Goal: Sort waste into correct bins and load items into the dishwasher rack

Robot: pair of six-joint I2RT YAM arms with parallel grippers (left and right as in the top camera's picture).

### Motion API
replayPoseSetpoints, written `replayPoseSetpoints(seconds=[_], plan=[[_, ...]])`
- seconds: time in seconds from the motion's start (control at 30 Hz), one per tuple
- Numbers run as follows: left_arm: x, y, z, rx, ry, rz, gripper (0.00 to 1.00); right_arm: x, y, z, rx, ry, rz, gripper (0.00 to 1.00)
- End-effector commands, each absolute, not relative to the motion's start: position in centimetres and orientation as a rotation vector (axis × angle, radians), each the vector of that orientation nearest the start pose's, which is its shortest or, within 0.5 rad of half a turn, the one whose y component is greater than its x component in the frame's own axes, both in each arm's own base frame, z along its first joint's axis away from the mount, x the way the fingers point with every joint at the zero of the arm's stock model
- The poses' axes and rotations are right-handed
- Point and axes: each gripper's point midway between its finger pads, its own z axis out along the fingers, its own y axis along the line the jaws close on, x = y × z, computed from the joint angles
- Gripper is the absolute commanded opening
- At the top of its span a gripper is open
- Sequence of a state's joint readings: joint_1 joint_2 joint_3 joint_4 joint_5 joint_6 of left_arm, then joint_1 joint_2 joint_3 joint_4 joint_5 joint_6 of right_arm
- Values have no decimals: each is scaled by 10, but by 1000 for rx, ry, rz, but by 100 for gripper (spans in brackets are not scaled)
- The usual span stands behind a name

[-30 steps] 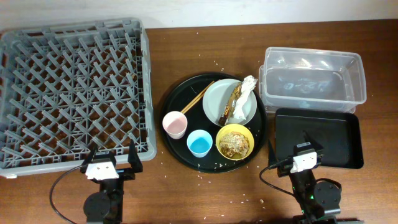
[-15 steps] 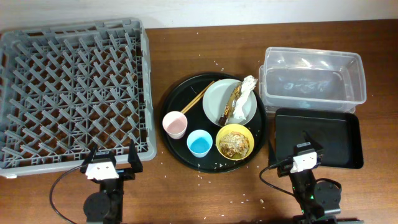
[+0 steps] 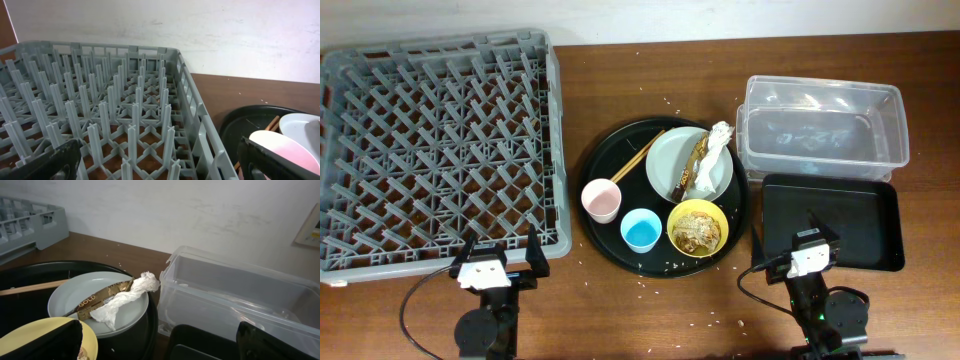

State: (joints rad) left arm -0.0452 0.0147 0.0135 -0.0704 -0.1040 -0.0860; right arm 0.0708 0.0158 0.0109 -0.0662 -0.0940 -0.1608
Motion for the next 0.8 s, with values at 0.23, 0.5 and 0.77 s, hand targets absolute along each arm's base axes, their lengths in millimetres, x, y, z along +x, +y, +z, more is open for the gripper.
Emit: replayPoseSetpoints(seconds=[0.23,0.5,0.77], plan=[[246,6,159,-98,1638,-11,100,244,32,157,-252,1625,6,98],[246,5,165,-93,1614,-20,100,244,33,155,-197,1641,65,98],[228,-45,262,154,1385,-241,100,218,67,279,-234,1350,357,99]])
